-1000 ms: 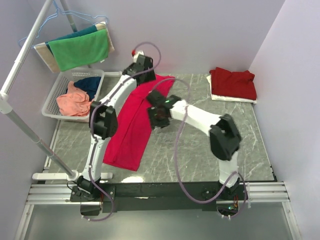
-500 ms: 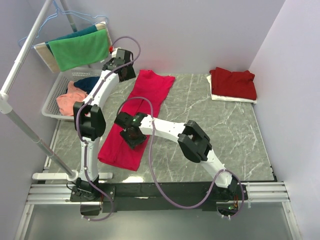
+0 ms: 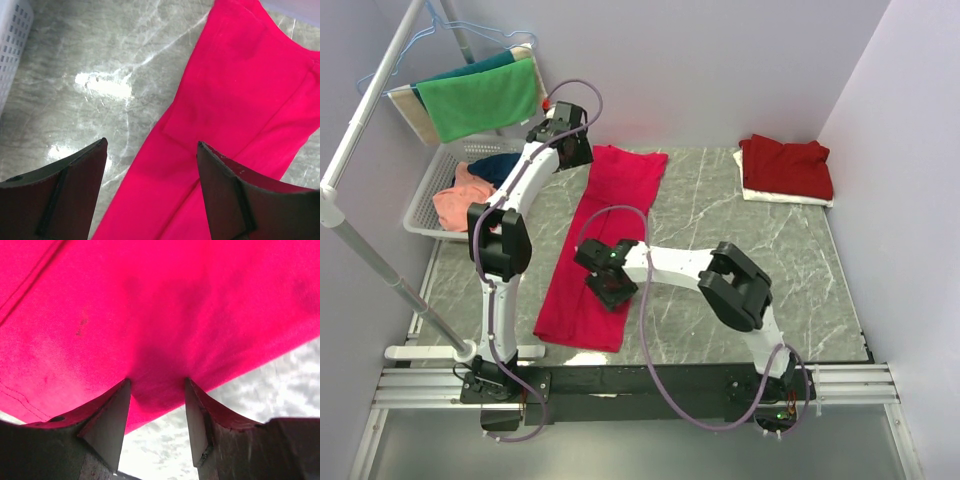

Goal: Fold and stack the t-shirts
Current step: Fold the tshirt

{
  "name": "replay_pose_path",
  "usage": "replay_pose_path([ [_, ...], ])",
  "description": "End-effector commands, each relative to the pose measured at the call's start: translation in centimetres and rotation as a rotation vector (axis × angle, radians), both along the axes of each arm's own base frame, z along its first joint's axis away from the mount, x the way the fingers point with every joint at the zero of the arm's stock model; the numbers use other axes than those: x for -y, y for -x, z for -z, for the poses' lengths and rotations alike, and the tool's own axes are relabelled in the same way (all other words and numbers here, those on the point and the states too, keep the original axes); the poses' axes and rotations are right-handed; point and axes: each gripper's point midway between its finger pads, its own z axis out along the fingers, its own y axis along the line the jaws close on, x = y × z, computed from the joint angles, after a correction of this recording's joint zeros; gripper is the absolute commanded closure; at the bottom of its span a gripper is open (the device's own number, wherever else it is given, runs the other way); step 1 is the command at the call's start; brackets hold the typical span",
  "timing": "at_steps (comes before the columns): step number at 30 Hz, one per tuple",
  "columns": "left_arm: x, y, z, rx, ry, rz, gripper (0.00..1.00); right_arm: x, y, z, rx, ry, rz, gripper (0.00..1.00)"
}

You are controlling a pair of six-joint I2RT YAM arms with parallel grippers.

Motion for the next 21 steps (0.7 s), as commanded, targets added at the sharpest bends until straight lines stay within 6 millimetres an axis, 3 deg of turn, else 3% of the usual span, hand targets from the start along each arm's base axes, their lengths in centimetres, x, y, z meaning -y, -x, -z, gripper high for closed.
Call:
replay_pose_path([
  [1, 0.7, 0.7, -1.7, 0.013, 0.033, 0.056, 0.23, 6.4, 3.2, 3.0, -0.090, 0.186, 0.047, 0.46],
  [10, 1.3, 1.6, -1.3, -0.020, 0.054, 0.093, 0.22, 13.7, 5.9, 4.0, -0.103, 0.313, 0.118, 0.48],
  [16, 2.0, 1.5, -0.7, -0.036, 0.078, 0.120, 0.22, 16.1, 6.4, 4.0, -0.140, 0.303, 0.201, 0.50],
  [21, 2.2, 1.8, 0.7, -0.081, 0.084, 0.113, 0.24, 16.9, 5.9, 3.5, -0.101, 0.319, 0.198, 0.50],
])
